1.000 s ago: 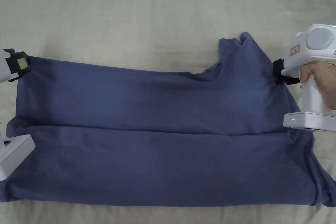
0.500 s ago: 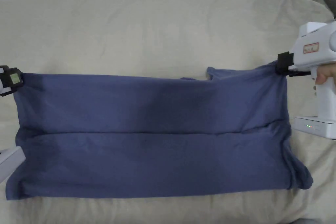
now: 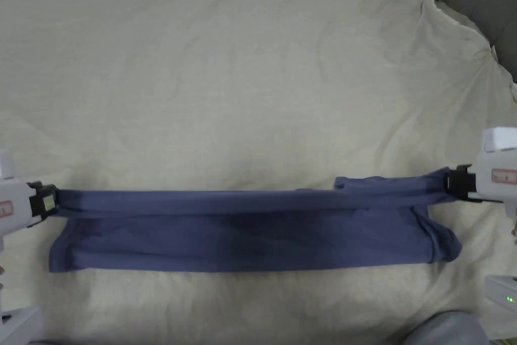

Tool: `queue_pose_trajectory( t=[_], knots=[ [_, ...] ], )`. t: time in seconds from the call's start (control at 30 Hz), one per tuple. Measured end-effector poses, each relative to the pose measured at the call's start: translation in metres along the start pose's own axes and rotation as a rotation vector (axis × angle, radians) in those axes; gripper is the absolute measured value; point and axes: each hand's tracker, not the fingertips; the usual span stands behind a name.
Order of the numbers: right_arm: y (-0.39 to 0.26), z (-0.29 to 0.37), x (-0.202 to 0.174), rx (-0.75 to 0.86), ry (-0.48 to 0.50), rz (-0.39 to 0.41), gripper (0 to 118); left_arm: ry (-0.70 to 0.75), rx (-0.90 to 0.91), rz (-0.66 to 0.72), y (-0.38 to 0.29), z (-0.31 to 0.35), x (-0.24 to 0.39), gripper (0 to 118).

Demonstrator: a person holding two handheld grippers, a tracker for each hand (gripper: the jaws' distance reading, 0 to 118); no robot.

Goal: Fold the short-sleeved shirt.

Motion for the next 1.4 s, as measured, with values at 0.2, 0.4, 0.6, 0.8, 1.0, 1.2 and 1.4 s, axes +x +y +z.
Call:
queue_pose_trajectory(
  t=[0.2,0.4,0.6,0.8,1.0,1.2,1.4],
  knots=[
    [-0.054,-0.033,0.0,-0.117,-0.016,-0.055,1,0.049,-0.138,0.019,-0.049,-0.027,-0.007,0],
    [-0.06,-0.033,0.002,-0.108,0.005,-0.077,12,0.117,-0.126,0.049,-0.048,-0.018,-0.015,70],
    [-0.019,0.018,0.008,0.101,-0.032,-0.084,111,0.175,0.089,0.034,0.006,0.025,-0.02,111],
    [-0.004,0.079,-0.018,0.521,-0.013,-0.133,111,0.182,0.443,-0.085,0.027,0.061,0.027,99],
    [-0.019,0.099,-0.045,0.691,0.056,-0.154,62,0.093,0.545,-0.121,0.014,0.067,0.058,5],
    [-0.031,0.099,-0.057,0.722,0.048,-0.143,2,0.067,0.605,-0.15,0.0,0.07,0.072,0],
    [-0.037,0.099,-0.062,0.71,0.075,-0.125,0,0.041,0.579,-0.107,0.003,0.069,0.065,0]
  ],
)
